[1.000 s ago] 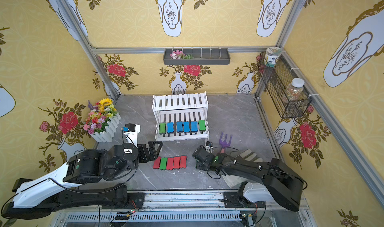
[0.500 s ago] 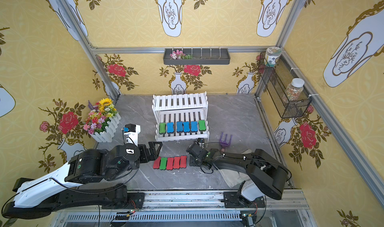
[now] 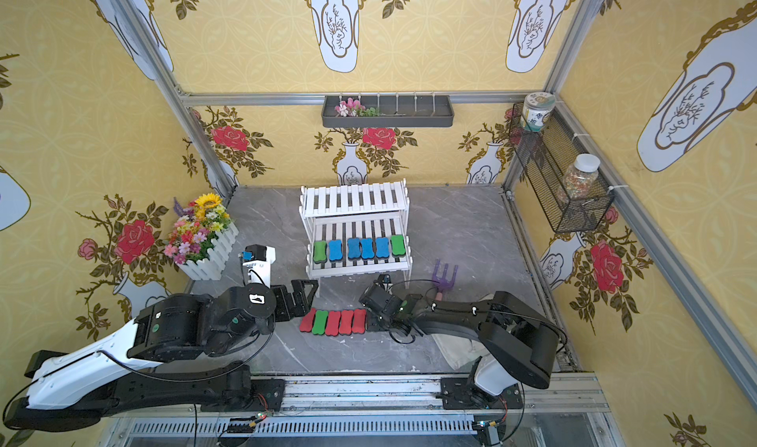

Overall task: Remove the whiteboard erasers from the shelf
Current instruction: Move the whiteboard eraser to the center of the board.

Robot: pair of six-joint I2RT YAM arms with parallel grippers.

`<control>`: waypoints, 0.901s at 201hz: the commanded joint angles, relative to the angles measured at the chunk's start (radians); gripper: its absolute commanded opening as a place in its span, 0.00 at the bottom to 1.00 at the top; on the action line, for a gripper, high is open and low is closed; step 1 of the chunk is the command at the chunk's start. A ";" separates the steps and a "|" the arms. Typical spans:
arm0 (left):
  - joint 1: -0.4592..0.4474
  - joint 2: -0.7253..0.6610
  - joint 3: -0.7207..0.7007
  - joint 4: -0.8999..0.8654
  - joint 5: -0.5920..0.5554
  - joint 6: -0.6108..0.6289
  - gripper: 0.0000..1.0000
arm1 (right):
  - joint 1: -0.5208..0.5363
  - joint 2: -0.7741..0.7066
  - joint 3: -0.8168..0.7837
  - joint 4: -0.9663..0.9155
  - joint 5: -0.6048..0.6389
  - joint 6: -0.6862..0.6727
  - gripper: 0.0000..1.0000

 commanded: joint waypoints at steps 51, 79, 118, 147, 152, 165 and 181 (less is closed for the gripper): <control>0.001 0.010 -0.005 0.006 -0.009 0.000 1.00 | 0.034 -0.096 0.049 -0.073 0.137 0.033 0.41; 0.001 0.009 -0.009 -0.014 -0.014 -0.015 1.00 | 0.076 -0.102 0.067 -0.110 0.133 0.021 0.40; 0.040 0.009 -0.035 0.104 0.027 0.075 1.00 | 0.133 -0.236 0.076 -0.182 0.201 0.030 0.45; 0.259 0.059 -0.118 0.255 0.284 0.186 0.94 | 0.134 -0.414 0.060 -0.262 0.306 0.069 0.47; 0.295 0.065 -0.131 0.290 0.335 0.193 0.90 | 0.135 -0.436 0.058 -0.276 0.320 0.071 0.47; 0.344 0.089 -0.149 0.364 0.407 0.212 0.84 | 0.134 -0.485 0.058 -0.334 0.375 0.105 0.47; 0.349 0.146 -0.138 0.411 0.418 0.218 0.81 | 0.134 -0.546 0.039 -0.383 0.434 0.147 0.47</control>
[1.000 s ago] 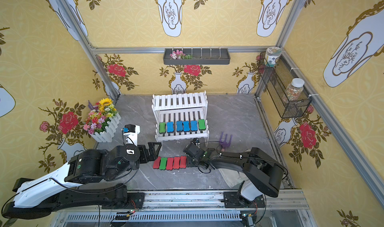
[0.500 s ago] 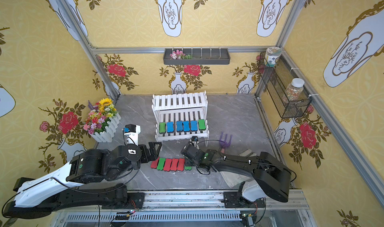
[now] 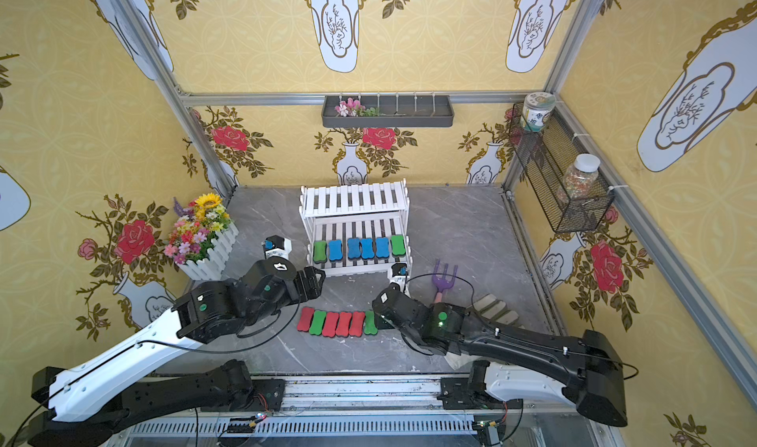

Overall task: Remove the whiteboard erasers from the shelf
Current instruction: Move the whiteboard eraser to the center of the board, then pick up the whiteboard eraser from the shelf.

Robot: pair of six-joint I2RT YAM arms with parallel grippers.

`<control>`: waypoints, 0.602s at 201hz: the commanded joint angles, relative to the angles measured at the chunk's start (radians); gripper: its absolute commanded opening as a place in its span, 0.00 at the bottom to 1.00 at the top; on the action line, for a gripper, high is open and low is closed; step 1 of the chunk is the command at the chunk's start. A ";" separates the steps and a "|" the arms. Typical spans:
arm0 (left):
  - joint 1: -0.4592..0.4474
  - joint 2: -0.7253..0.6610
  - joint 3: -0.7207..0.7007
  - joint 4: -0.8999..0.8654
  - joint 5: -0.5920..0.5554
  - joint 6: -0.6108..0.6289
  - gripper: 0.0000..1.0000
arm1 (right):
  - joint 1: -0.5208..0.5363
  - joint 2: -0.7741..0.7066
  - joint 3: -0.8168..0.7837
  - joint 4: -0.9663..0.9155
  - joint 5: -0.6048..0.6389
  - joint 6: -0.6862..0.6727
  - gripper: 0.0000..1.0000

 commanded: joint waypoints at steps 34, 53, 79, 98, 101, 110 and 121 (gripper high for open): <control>0.008 0.204 0.035 0.262 0.158 0.056 0.71 | 0.001 -0.182 -0.074 -0.147 0.175 0.124 0.47; -0.027 0.285 0.065 0.285 0.076 0.050 0.71 | 0.001 -0.213 -0.089 -0.162 0.178 0.129 0.47; -0.042 0.385 0.114 0.301 0.021 0.050 0.71 | 0.001 -0.233 -0.099 -0.176 0.178 0.122 0.47; -0.041 0.431 0.142 0.310 -0.007 0.063 0.70 | 0.001 -0.256 -0.108 -0.182 0.178 0.117 0.47; -0.041 0.440 0.150 0.307 -0.012 0.064 0.70 | 0.001 -0.261 -0.110 -0.183 0.178 0.117 0.47; -0.041 0.461 0.168 0.293 -0.024 0.066 0.70 | 0.001 -0.275 -0.117 -0.184 0.175 0.116 0.47; -0.042 0.483 0.190 0.275 -0.052 0.072 0.68 | 0.000 -0.296 -0.124 -0.191 0.176 0.117 0.47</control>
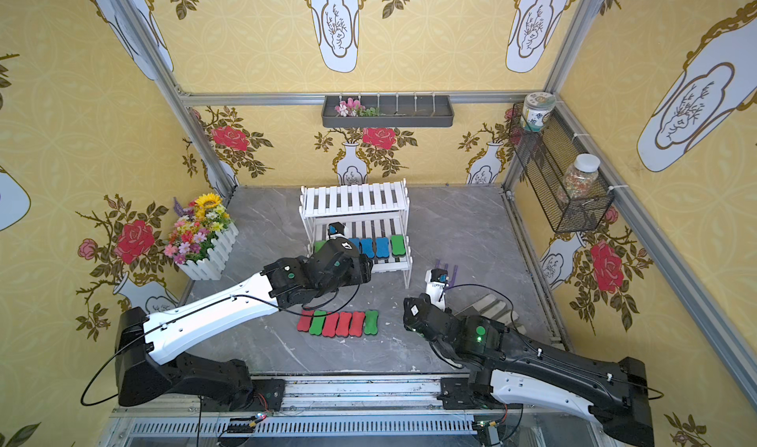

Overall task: Remove the whiteboard erasers from the shelf
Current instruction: Pick up the whiteboard eraser from the shelf.

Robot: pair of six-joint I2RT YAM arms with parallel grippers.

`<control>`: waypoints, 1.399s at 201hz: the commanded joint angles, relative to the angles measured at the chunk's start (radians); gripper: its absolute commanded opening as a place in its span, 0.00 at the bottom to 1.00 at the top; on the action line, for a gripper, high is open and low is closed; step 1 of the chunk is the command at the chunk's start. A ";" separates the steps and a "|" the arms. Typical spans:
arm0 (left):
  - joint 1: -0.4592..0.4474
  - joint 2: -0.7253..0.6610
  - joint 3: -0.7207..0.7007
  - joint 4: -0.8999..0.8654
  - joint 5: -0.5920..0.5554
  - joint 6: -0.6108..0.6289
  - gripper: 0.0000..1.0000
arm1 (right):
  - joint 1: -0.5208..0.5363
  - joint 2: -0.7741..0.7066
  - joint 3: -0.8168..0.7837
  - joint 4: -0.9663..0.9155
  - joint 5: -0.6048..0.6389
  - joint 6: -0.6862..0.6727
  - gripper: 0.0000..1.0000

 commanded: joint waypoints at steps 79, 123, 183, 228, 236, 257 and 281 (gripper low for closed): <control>0.093 0.083 0.051 -0.113 -0.137 -0.012 0.63 | -0.001 -0.108 -0.039 -0.032 0.018 -0.014 0.48; 0.130 0.121 0.060 -0.152 -0.173 -0.008 0.61 | -0.001 -0.133 -0.033 -0.044 0.026 -0.024 0.48; 0.170 0.142 0.047 -0.139 -0.190 0.007 0.61 | -0.001 -0.159 -0.035 -0.065 0.030 -0.016 0.48; 0.171 0.161 0.060 -0.128 -0.202 0.033 0.61 | -0.001 -0.170 -0.033 -0.074 0.035 -0.016 0.48; 0.173 0.164 0.059 -0.124 -0.201 0.035 0.61 | 0.000 -0.169 -0.031 -0.077 0.036 -0.016 0.48; 0.178 0.171 0.061 -0.122 -0.204 0.040 0.61 | -0.001 -0.174 -0.032 -0.084 0.038 -0.013 0.48; 0.192 0.178 0.060 -0.116 -0.198 0.045 0.61 | 0.000 -0.183 -0.033 -0.087 0.038 -0.009 0.48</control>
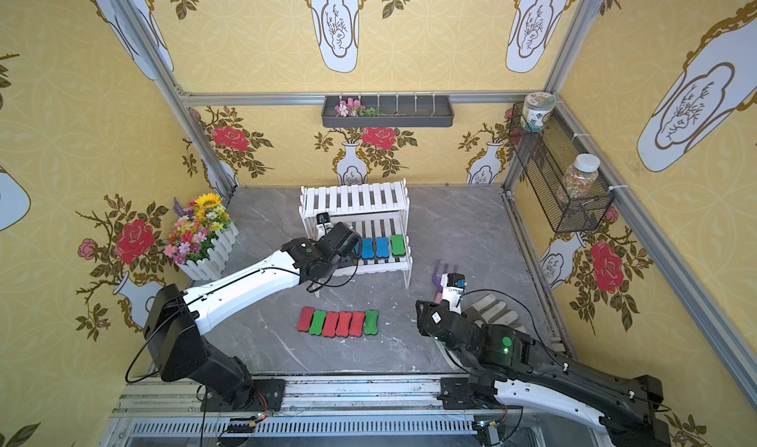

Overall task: Remove the whiteboard erasers from the shelf
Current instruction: Pick up the whiteboard eraser from the shelf.

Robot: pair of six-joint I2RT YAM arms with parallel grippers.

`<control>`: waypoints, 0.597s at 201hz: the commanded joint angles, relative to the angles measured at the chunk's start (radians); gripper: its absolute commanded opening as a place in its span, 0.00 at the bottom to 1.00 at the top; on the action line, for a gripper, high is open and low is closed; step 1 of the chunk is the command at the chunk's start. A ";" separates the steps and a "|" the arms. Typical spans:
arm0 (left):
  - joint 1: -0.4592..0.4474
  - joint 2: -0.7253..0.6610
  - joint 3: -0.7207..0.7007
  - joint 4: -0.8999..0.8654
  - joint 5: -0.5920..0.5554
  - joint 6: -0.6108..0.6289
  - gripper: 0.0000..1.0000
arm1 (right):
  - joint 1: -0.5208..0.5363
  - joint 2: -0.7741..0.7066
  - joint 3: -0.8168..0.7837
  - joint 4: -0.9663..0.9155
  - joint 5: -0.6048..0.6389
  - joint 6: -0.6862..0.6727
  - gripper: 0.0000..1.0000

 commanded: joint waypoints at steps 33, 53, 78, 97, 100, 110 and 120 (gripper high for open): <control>0.013 0.012 0.000 0.043 -0.010 0.044 0.61 | 0.000 -0.006 0.002 -0.008 0.024 0.009 0.48; 0.016 0.022 0.001 0.043 -0.013 0.049 0.61 | 0.001 -0.009 0.002 -0.009 0.024 0.010 0.48; 0.020 0.038 0.003 0.048 -0.016 0.059 0.61 | 0.000 -0.012 0.000 -0.009 0.024 0.012 0.48; 0.025 0.043 0.004 0.046 -0.020 0.057 0.60 | 0.001 -0.018 0.000 -0.012 0.024 0.013 0.48; 0.026 0.043 0.004 0.047 -0.021 0.057 0.60 | 0.000 -0.019 0.000 -0.013 0.024 0.013 0.48; 0.027 0.045 0.003 0.047 -0.024 0.058 0.60 | 0.000 -0.023 -0.002 -0.014 0.024 0.015 0.48; 0.029 0.051 0.006 0.040 -0.031 0.059 0.60 | 0.000 -0.024 -0.004 -0.015 0.026 0.017 0.48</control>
